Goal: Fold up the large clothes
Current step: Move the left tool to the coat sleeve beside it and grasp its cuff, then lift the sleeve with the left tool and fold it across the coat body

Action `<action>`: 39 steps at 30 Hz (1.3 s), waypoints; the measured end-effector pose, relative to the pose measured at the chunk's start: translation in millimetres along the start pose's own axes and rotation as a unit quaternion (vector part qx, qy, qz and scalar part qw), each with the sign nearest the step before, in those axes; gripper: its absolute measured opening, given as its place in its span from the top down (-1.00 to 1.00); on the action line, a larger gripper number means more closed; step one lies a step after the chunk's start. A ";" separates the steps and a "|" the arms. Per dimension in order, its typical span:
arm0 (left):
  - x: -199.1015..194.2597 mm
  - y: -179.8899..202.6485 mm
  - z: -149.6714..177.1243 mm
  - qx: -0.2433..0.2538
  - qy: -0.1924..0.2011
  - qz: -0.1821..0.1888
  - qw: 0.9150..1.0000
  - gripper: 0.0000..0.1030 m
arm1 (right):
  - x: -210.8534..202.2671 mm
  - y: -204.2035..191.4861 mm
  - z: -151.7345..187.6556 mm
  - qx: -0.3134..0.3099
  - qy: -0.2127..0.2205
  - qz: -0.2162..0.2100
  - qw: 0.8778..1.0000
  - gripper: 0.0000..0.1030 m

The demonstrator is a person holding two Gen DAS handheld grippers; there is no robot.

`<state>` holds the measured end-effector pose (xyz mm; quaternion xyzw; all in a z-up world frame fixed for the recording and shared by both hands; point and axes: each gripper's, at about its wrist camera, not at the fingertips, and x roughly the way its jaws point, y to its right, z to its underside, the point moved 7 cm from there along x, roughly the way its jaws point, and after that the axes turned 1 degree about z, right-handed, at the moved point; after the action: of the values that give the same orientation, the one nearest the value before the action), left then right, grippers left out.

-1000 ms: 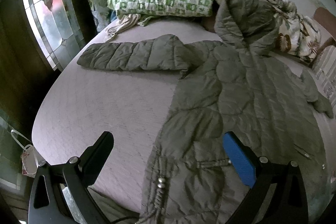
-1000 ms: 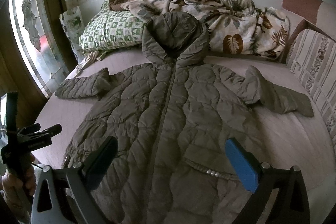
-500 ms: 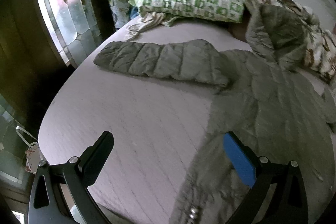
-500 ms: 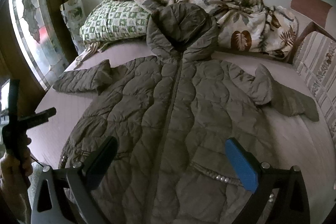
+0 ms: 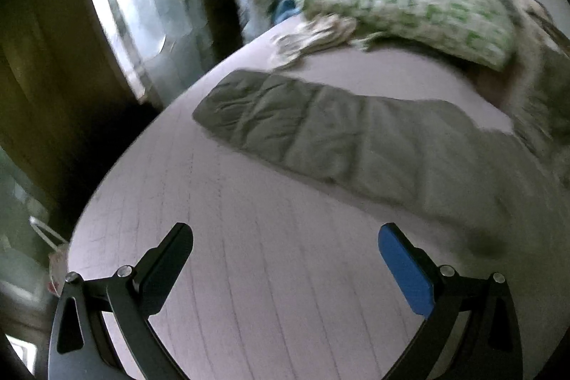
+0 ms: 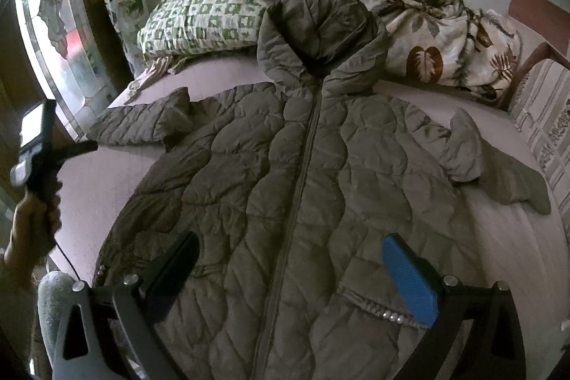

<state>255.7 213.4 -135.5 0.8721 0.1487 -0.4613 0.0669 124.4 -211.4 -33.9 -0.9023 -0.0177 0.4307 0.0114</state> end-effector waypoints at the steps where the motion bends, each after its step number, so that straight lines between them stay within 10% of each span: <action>1: 13.5 -8.6 -8.6 -0.017 -0.011 0.002 1.000 -1.00 | 1.3 0.3 0.1 0.000 -0.001 0.001 1.000 -1.00; 15: 136.9 -59.6 -75.0 -0.147 -0.088 0.002 0.985 -0.91 | 29.0 1.0 -4.2 -0.003 -0.028 0.018 0.999 -1.00; 20: 146.2 -42.4 -80.6 -0.109 -0.075 -0.020 0.991 -0.71 | 37.0 -1.7 -6.5 -0.010 -0.033 0.019 0.999 -1.00; 26: 129.2 -21.4 -87.7 -0.078 -0.054 -0.005 0.995 0.57 | 43.7 -2.7 -7.7 -0.014 -0.035 0.018 0.999 -1.00; 39: -27.8 -2.8 -136.0 -0.033 0.098 0.066 0.992 0.69 | 38.6 46.5 -16.2 0.031 -0.012 0.040 0.999 -1.00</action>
<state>346.8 245.1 -35.5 0.9184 0.1119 -0.3629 0.1111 162.3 -256.4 -55.4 -0.8965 0.0316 0.4415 0.0214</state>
